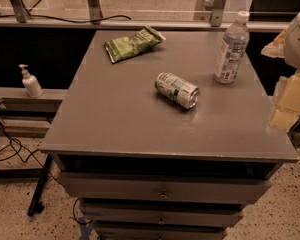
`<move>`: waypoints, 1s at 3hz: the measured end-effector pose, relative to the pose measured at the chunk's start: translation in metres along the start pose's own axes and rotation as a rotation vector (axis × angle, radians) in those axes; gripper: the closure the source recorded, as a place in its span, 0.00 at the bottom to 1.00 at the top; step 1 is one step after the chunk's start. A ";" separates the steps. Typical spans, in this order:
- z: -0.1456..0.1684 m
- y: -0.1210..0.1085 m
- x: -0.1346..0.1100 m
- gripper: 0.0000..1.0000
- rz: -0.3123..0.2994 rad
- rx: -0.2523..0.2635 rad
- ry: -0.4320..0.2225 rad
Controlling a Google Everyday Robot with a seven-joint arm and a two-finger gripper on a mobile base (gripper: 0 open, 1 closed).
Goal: Pick 7up can
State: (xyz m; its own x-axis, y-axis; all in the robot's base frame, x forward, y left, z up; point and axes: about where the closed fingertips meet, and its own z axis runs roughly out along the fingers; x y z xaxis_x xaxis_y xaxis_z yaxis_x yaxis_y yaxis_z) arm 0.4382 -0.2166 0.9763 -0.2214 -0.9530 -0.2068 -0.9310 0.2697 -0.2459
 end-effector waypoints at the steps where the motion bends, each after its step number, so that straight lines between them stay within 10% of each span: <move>1: 0.000 0.000 0.000 0.00 0.000 0.000 0.000; 3: 0.057 -0.033 -0.051 0.00 0.023 -0.034 -0.253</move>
Offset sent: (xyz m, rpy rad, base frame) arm 0.0706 0.0443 -0.0338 0.2943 -0.0516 0.0520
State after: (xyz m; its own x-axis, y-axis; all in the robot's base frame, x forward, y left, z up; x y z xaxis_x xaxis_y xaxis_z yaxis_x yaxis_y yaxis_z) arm 0.4967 -0.1696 0.9412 -0.1667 -0.8808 -0.4431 -0.9368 0.2817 -0.2077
